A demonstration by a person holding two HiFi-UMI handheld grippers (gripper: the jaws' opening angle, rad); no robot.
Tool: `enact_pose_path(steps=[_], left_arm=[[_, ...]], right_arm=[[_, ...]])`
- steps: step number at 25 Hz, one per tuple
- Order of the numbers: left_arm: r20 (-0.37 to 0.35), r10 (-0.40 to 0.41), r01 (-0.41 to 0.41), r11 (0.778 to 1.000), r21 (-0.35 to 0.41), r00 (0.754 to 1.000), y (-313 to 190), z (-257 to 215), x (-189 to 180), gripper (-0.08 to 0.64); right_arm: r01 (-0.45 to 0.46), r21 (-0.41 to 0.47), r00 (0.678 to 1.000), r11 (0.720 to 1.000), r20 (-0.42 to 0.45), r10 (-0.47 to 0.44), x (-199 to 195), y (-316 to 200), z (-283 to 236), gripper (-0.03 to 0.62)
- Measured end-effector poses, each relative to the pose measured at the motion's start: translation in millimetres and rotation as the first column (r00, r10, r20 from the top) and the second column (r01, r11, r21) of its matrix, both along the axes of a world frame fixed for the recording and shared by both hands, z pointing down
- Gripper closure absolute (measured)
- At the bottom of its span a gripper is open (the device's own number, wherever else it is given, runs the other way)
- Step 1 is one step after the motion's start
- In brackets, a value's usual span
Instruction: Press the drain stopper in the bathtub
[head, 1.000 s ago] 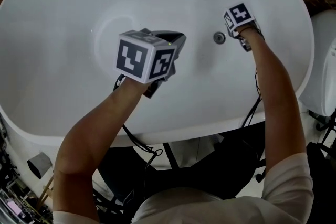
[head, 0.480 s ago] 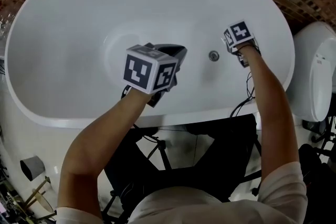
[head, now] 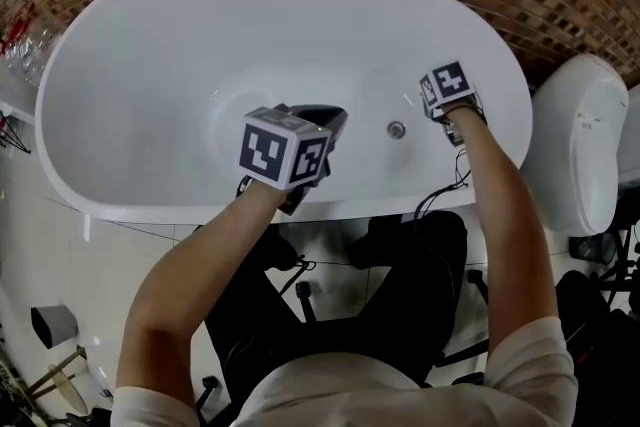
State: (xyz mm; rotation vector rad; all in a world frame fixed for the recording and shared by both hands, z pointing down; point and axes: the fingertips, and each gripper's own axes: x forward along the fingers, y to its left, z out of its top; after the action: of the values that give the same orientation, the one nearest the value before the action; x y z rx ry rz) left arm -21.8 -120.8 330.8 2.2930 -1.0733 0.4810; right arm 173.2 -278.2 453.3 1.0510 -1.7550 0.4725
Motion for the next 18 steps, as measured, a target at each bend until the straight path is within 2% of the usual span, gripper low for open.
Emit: enact_pose_path(steps=[8,18], left_arm=[[-0.030,-0.029,0.030,0.999,0.043,0.999,27,-20,2,0.555],[-0.050,-0.047,0.052,0.994,0.095,0.998,54,-41,-6,0.555]], right_arm=[[0.022,0.071,0.999,0.997,0.033,-0.024,-7,23,-43,0.577],[0.010,0.109,0.999,0.994,0.043,-0.015,-4,50,-77,0.577]])
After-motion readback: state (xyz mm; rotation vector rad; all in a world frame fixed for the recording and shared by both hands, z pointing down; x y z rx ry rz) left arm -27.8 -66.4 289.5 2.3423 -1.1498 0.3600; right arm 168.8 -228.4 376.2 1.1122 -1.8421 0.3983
